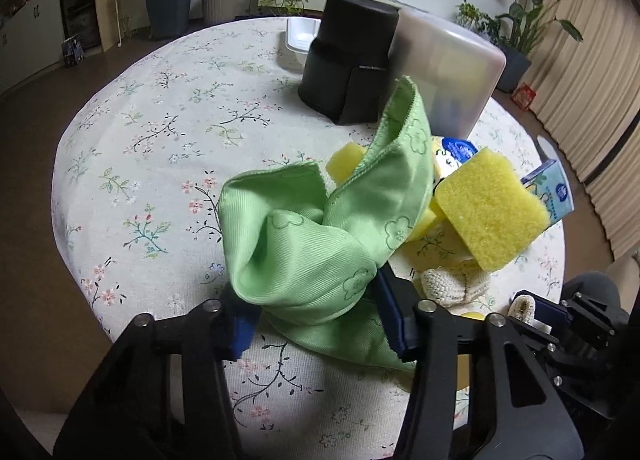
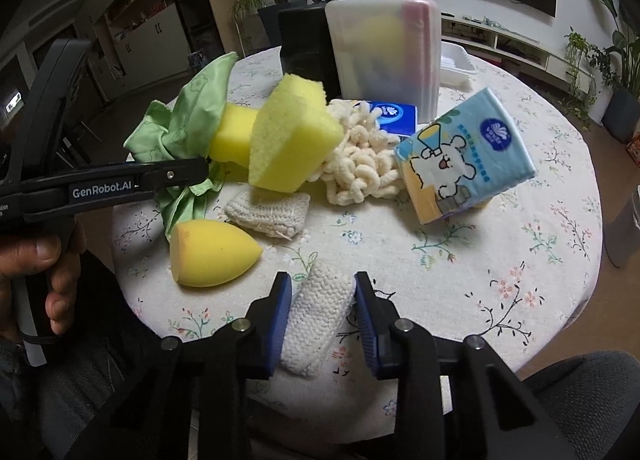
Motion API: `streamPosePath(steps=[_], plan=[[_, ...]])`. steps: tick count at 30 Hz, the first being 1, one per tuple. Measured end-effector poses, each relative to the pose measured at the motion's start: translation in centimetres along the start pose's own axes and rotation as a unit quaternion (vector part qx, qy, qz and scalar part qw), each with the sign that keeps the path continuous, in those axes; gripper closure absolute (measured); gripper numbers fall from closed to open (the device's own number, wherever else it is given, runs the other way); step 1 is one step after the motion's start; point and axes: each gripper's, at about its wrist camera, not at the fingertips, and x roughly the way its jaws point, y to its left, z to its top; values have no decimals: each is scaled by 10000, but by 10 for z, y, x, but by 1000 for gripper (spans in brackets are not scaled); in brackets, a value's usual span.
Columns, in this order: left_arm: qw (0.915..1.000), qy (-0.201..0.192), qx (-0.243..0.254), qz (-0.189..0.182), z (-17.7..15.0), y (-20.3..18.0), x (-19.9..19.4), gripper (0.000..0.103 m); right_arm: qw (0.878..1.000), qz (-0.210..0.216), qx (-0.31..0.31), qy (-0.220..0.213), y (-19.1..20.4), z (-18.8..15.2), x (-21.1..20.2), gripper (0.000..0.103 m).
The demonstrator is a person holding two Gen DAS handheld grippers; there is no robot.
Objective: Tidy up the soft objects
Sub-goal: 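Grasp the green cloth with the left tool while the right tool grasps the white knitted scrubber, then carry the cloth and scrubber to the white tray and open both tools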
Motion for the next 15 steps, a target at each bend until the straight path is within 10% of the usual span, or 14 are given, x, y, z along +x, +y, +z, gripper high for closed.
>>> streamPosePath(steps=[15], plan=[[9981, -581, -191, -69, -5, 6, -28, 76, 9995, -54, 136, -276, -10, 2, -6, 73]])
